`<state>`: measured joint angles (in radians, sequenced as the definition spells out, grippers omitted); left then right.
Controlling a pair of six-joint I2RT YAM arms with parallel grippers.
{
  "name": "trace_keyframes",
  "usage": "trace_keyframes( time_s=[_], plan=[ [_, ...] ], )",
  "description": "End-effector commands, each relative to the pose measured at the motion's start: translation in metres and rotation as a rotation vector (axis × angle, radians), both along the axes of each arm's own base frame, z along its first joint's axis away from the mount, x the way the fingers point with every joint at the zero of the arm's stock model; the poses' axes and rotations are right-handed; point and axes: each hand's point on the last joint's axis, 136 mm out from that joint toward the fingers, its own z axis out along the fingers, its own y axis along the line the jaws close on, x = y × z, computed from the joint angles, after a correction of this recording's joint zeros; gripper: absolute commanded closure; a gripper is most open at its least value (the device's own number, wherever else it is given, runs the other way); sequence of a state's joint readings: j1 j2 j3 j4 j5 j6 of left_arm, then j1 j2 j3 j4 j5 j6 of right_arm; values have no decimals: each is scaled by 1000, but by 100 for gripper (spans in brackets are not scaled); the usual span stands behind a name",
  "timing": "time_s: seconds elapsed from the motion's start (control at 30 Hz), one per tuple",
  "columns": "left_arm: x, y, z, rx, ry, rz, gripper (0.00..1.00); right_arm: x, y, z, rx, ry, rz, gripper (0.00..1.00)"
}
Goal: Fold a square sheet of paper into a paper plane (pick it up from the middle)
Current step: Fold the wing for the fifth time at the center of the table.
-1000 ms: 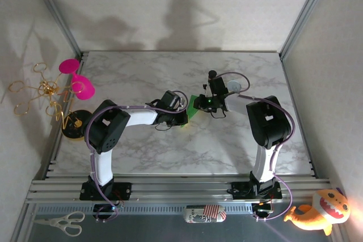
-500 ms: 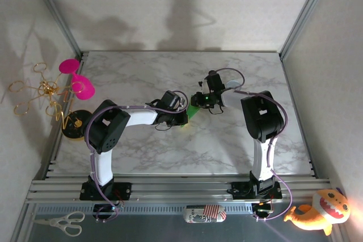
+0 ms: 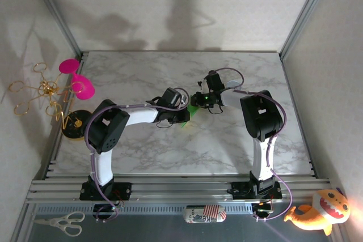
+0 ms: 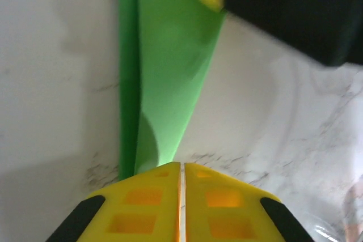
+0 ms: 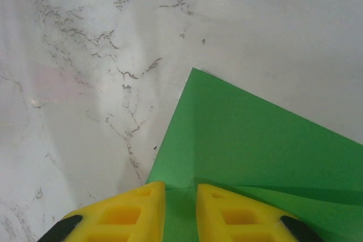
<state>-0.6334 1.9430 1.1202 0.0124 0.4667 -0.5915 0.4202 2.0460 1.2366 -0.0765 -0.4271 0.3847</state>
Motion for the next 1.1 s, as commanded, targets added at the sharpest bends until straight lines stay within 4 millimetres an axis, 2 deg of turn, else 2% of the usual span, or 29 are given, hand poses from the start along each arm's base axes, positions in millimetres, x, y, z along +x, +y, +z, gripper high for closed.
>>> trace_keyframes(
  time_s=[0.0,0.13,0.3,0.43,0.57,0.63,0.8,1.07],
  plan=[
    [18,-11,9,-29,-40,20,92,-15,-9,-29,-50,91,2,76],
    [25,-14,1,-16,-36,32,94,-16,-6,-28,-29,101,5,76],
    [27,-2,-16,56,-27,68,97,-13,-1,-18,4,94,7,77],
    [23,6,-26,91,-10,90,100,-4,3,12,53,46,2,77],
    [18,13,-33,115,5,109,100,3,-1,44,83,-28,-25,77],
    [16,15,-35,119,11,111,100,3,-7,49,68,-51,-46,76],
    [16,17,-37,122,16,124,100,-11,-15,34,47,-16,-63,78],
    [14,20,-42,135,29,138,100,-22,-2,14,62,49,4,82]
  ],
)
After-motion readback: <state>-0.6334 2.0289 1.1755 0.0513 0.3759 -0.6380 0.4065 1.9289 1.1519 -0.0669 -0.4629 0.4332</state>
